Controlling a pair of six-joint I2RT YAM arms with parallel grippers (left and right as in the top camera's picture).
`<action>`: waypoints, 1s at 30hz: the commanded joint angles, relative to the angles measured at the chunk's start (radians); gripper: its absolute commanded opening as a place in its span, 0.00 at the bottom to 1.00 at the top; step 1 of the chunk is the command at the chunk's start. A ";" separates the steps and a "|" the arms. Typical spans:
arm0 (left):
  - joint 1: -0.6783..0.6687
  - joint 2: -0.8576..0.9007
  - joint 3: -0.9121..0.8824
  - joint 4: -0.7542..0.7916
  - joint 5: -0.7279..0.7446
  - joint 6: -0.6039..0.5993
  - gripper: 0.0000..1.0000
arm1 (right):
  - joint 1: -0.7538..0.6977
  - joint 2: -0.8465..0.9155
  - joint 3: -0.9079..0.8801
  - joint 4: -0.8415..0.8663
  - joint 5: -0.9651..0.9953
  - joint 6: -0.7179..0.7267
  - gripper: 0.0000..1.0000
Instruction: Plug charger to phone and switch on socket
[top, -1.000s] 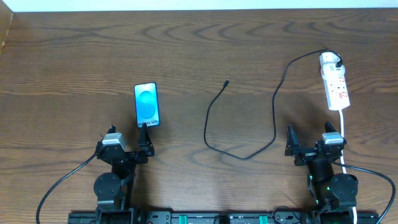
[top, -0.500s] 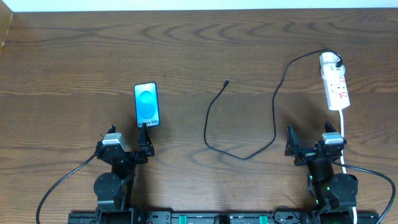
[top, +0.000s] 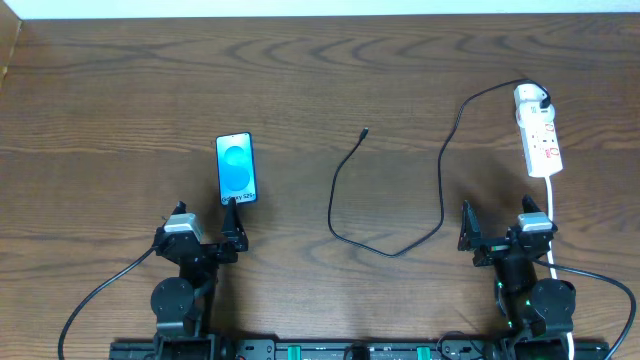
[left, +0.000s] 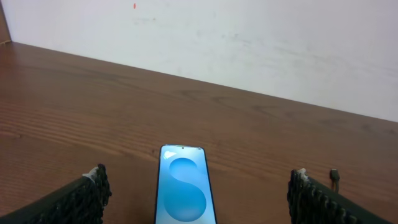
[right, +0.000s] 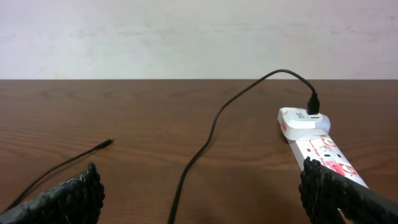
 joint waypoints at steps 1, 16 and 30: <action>0.004 -0.006 -0.010 -0.044 0.006 0.009 0.92 | 0.006 -0.006 -0.001 -0.005 0.005 0.003 0.99; 0.004 -0.006 -0.010 -0.044 0.005 0.009 0.92 | 0.006 -0.006 -0.001 -0.005 0.005 0.003 0.99; 0.004 0.032 0.033 -0.022 -0.004 0.009 0.92 | 0.006 -0.006 -0.001 -0.005 0.005 0.003 0.99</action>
